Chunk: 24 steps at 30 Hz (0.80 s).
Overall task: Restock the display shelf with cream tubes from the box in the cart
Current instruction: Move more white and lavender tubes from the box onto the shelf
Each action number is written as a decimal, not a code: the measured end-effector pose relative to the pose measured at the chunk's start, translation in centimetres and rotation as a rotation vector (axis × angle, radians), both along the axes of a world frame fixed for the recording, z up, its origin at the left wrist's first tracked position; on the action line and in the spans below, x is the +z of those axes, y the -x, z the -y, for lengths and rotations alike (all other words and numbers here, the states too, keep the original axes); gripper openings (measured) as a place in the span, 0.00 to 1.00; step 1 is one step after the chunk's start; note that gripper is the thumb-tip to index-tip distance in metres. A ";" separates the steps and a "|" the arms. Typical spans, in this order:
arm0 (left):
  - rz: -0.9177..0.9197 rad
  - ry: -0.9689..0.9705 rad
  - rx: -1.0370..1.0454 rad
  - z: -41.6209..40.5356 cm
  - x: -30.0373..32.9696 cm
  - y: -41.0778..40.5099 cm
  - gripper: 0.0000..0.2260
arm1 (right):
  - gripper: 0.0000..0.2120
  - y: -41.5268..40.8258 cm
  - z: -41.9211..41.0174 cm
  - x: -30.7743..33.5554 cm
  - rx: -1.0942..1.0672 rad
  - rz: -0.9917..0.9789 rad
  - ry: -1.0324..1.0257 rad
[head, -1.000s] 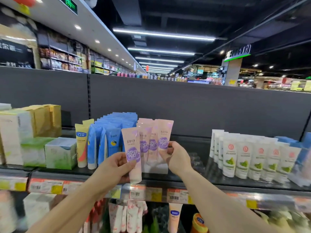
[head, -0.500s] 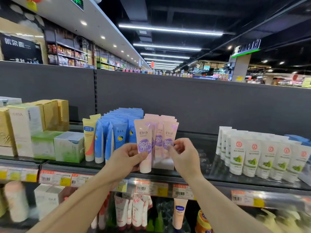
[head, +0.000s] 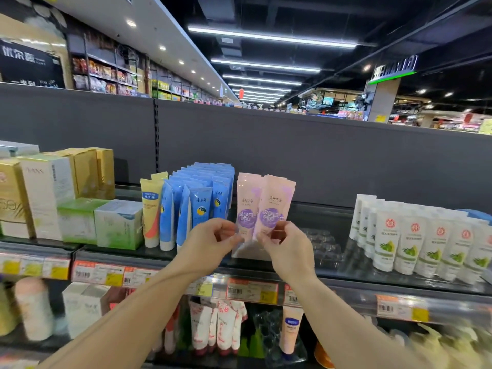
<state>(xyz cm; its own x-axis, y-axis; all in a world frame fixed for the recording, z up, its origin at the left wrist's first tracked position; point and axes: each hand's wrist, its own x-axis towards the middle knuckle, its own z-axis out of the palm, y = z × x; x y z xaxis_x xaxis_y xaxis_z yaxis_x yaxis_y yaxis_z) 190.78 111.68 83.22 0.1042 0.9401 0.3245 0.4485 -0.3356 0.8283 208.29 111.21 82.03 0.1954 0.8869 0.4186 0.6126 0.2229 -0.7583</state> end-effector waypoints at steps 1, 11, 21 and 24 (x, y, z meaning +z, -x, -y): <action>-0.028 0.001 0.007 -0.1 -0.5 0.2 0.07 | 0.09 0.2 -0.3 -0.3 -0.045 0.021 -0.007; -0.245 -0.007 -0.063 -1.6 -2.6 1.1 0.17 | 0.17 1.6 -1.7 -1.6 -0.284 0.230 0.041; -0.378 -0.078 -0.094 -1.7 -2.1 1.1 0.15 | 0.13 2.2 -0.6 -1.3 -0.373 0.199 0.083; -0.404 -0.110 -0.090 -1.6 -2.2 1.1 0.16 | 0.10 2.0 -0.4 -1.4 -0.389 0.253 0.098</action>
